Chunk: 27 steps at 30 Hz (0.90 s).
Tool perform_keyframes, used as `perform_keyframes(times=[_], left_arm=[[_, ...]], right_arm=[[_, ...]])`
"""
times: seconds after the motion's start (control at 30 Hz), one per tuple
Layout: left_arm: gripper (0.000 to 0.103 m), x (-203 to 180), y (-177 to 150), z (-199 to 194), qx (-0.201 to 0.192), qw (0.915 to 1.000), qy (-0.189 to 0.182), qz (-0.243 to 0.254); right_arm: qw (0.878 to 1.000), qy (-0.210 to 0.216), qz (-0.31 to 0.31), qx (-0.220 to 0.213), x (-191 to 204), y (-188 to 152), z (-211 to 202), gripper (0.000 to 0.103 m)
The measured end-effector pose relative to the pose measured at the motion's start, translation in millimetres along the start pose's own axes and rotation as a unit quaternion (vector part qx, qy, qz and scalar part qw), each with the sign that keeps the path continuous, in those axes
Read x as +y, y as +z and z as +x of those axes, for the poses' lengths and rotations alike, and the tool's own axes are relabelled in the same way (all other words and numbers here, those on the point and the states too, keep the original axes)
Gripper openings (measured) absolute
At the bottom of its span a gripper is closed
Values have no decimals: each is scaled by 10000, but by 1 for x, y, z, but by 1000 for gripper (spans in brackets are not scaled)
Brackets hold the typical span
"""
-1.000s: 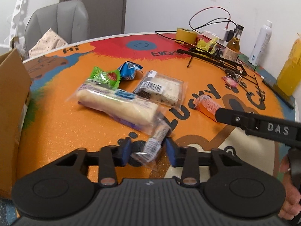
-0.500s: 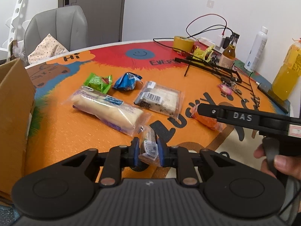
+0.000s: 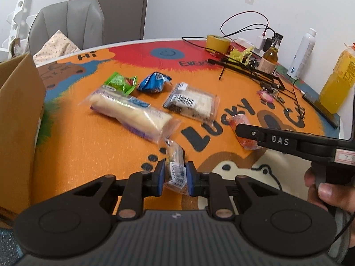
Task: Organize snacks
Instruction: 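Grasp the clear stick packet with the left gripper while the right grasps the orange packet, then carry the clear stick packet and orange packet over the box with both grippers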
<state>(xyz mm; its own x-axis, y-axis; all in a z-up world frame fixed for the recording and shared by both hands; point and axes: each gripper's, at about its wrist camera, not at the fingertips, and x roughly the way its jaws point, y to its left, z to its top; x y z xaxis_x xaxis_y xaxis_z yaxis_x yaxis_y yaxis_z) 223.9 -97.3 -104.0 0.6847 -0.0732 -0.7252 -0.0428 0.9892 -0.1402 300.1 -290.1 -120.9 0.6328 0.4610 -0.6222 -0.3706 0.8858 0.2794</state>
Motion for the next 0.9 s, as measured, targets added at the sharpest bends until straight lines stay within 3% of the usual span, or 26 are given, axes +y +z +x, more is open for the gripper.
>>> perform_keyframes(times=[0.2,0.27,0.6,0.73,0.9], left_arm=[[20,3,-3,4,160,9999,37,-39],[22,3,-3,5,140,9998,93,-45],[24,-3,2,15,31,9997,225,117],[23,-4,2,16,21,9996,248,161],[18,-3,1,14,-11,9996,258,147]], right_arm=[[9999,-4,-37,135,6,-6,-9,20],[9998,1,-77,162,9,-6,-10,29],[9993,-100,-331,102,16,-3,-2,29],[9989,-94,-447,122,19,-5,-3,21],[9989,-24,-439,155,23,-8,-9,18]])
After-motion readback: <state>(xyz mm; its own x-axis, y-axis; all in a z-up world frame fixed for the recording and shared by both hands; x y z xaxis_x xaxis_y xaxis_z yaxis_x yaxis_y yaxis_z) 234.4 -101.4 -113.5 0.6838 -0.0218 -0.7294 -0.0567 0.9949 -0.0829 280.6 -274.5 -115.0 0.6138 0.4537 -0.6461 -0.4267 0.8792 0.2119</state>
